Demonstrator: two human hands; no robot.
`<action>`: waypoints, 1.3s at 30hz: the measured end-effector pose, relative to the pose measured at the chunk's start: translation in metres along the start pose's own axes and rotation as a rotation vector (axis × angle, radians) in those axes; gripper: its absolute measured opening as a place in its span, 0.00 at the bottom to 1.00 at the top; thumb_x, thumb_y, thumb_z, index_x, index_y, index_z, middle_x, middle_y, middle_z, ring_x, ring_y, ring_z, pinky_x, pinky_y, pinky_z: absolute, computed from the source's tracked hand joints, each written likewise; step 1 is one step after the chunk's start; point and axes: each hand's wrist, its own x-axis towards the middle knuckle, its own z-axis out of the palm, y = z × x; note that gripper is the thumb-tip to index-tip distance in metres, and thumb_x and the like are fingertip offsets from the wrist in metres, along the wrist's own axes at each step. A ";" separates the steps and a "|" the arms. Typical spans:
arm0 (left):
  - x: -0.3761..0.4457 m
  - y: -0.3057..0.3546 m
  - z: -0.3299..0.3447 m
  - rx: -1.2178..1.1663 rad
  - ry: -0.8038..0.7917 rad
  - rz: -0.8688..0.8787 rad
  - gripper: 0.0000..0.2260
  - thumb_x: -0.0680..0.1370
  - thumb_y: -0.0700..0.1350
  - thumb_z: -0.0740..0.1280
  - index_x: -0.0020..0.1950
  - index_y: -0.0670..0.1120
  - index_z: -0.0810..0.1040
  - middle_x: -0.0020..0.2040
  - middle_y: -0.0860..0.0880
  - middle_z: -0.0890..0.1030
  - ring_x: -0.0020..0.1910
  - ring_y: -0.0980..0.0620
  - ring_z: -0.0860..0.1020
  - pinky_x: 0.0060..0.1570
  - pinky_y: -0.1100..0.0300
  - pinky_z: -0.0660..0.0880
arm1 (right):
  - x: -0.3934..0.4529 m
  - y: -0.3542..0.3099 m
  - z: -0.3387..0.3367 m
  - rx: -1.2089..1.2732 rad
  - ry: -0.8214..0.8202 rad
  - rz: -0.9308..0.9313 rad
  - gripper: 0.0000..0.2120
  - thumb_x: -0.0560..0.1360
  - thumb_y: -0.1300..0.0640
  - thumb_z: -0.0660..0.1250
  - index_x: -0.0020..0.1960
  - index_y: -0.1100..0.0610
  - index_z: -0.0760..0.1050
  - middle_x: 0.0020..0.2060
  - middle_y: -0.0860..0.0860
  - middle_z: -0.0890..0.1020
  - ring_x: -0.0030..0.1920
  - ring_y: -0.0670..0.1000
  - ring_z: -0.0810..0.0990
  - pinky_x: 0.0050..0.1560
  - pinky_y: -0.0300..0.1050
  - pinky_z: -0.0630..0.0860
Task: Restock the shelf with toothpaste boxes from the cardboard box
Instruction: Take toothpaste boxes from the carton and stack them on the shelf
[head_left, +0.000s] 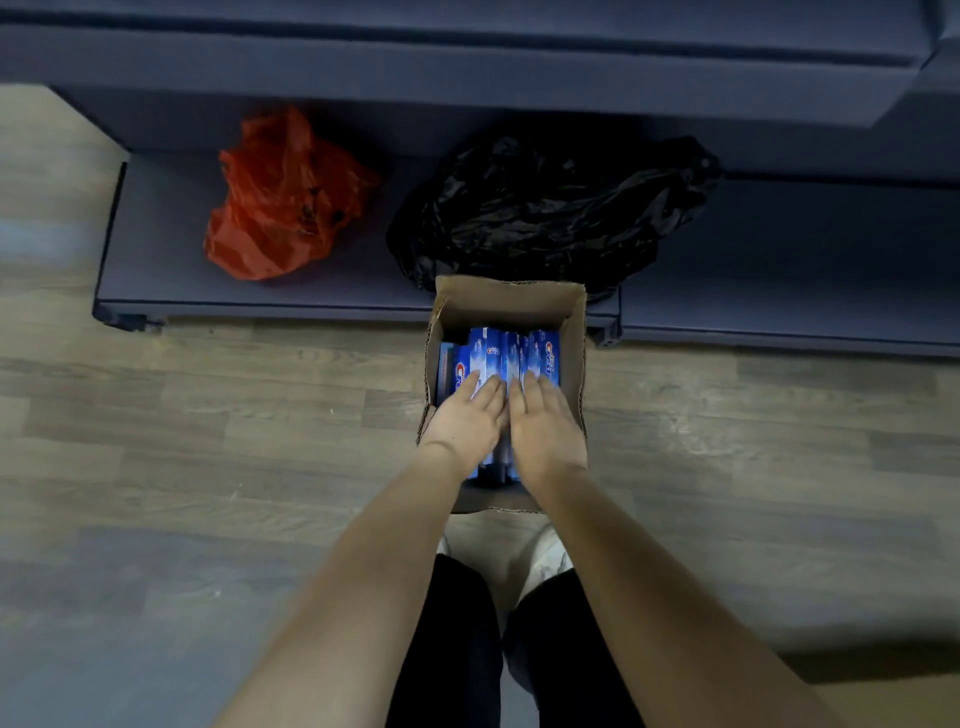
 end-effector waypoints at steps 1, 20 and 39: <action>0.009 0.001 0.006 0.023 -0.030 0.021 0.30 0.82 0.44 0.57 0.77 0.40 0.43 0.78 0.41 0.46 0.77 0.44 0.45 0.74 0.47 0.43 | 0.005 -0.002 0.009 0.000 -0.029 0.012 0.31 0.80 0.61 0.55 0.77 0.62 0.41 0.77 0.59 0.47 0.77 0.58 0.45 0.76 0.49 0.43; 0.083 0.002 0.069 0.266 -0.104 0.147 0.31 0.82 0.48 0.58 0.78 0.47 0.44 0.78 0.46 0.48 0.77 0.46 0.47 0.72 0.42 0.38 | 0.075 0.020 0.067 -0.562 -0.392 -0.119 0.33 0.80 0.49 0.56 0.78 0.60 0.45 0.77 0.56 0.49 0.77 0.55 0.44 0.75 0.55 0.40; 0.084 -0.010 0.078 0.353 0.030 0.226 0.27 0.81 0.47 0.59 0.77 0.46 0.51 0.77 0.44 0.53 0.76 0.43 0.52 0.72 0.42 0.39 | 0.109 0.038 0.078 -0.903 -0.416 -0.244 0.31 0.80 0.49 0.57 0.78 0.55 0.48 0.76 0.53 0.51 0.76 0.54 0.49 0.74 0.57 0.48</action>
